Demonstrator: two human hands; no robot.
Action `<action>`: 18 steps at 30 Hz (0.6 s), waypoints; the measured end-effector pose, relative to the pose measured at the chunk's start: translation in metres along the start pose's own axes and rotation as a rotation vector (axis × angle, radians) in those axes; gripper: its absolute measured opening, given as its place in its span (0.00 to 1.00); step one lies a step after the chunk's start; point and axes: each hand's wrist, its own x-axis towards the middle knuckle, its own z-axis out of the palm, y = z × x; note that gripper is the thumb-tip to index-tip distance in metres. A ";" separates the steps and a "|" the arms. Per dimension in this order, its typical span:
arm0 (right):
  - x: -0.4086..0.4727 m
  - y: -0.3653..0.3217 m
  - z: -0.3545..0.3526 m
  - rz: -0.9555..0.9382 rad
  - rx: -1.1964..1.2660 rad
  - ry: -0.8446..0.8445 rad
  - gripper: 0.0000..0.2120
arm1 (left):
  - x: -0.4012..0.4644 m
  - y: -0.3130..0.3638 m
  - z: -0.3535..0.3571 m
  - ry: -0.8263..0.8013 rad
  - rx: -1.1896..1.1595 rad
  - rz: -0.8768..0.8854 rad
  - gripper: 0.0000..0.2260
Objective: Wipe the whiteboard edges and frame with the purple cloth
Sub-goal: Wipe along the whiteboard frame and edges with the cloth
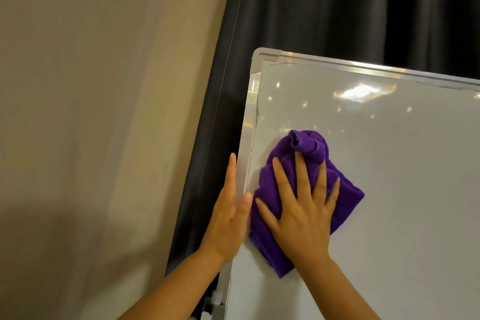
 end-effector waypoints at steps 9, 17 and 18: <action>0.012 0.033 -0.012 -0.056 -0.030 -0.074 0.32 | -0.024 -0.012 0.005 0.018 0.070 -0.098 0.40; 0.019 0.040 -0.014 -0.122 -0.019 -0.074 0.32 | -0.056 -0.045 0.013 0.012 0.171 -0.401 0.44; 0.019 0.039 -0.013 -0.134 -0.018 -0.077 0.32 | -0.061 -0.049 0.014 0.027 0.182 -0.446 0.45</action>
